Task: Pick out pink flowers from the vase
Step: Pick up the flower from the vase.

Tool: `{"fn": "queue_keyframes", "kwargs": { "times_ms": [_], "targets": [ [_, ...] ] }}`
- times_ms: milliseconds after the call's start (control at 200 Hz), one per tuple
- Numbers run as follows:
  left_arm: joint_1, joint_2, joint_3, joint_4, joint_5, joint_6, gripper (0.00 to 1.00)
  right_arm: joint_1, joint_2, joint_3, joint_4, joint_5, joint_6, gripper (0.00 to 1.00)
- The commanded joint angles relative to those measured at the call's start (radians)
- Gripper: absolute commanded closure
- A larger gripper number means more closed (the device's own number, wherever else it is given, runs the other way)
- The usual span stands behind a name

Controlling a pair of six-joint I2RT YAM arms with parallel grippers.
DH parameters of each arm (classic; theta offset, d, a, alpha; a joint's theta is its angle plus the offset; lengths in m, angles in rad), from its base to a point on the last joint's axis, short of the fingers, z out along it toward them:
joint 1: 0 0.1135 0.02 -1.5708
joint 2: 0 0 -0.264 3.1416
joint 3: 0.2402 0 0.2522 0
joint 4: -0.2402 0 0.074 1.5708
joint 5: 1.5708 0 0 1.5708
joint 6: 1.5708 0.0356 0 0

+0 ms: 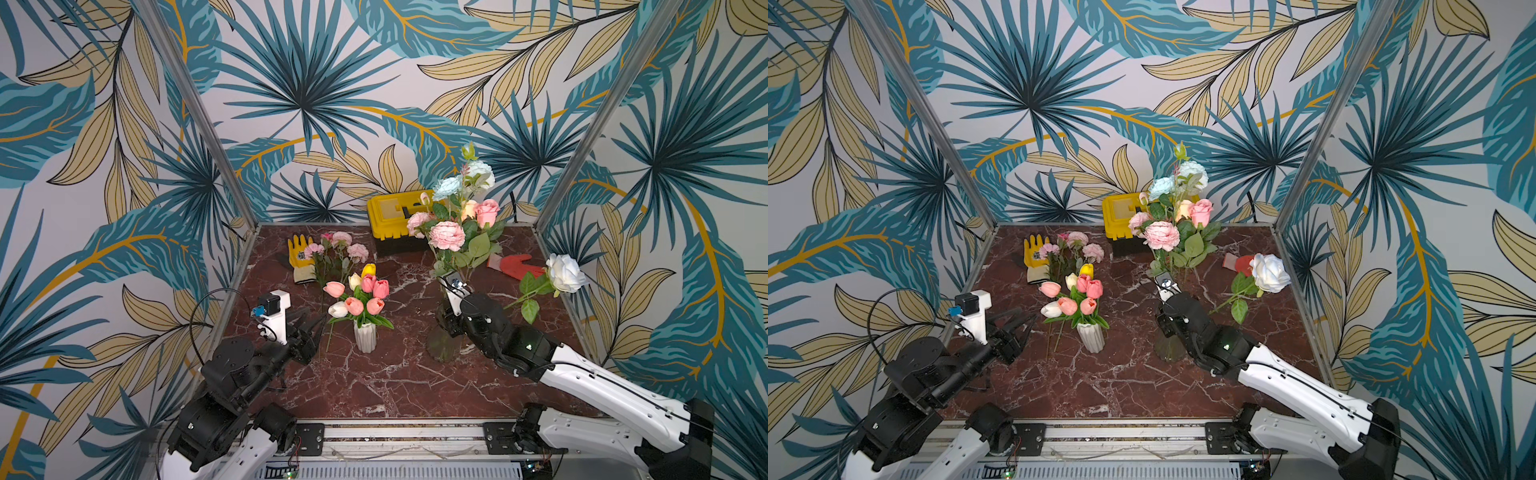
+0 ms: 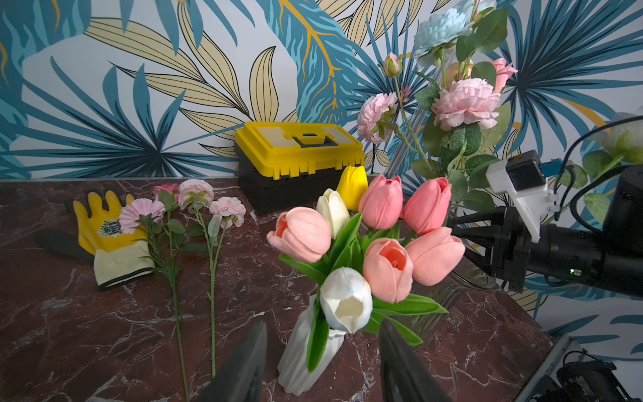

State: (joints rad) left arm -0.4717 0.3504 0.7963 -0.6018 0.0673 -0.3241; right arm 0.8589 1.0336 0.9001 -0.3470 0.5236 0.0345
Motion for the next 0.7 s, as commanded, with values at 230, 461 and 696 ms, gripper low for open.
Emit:
{"fn": "queue_keyframes", "kwargs": {
  "times_ms": [230, 461, 696],
  "targets": [
    [-0.005, -0.002, -0.017, 0.019, -0.001, 0.013, 0.47, -0.037, 0.04, 0.019, 0.054, -0.103, 0.031, 0.75],
    [-0.004, 0.004, -0.017, 0.019, 0.003, 0.013, 0.47, -0.04, 0.006, 0.003, 0.038, -0.12, 0.042, 0.75],
    [-0.004, 0.003, -0.019, 0.019, 0.004, 0.014, 0.47, -0.04, -0.042, -0.036, 0.06, -0.14, 0.035, 0.85]
  ]
}}
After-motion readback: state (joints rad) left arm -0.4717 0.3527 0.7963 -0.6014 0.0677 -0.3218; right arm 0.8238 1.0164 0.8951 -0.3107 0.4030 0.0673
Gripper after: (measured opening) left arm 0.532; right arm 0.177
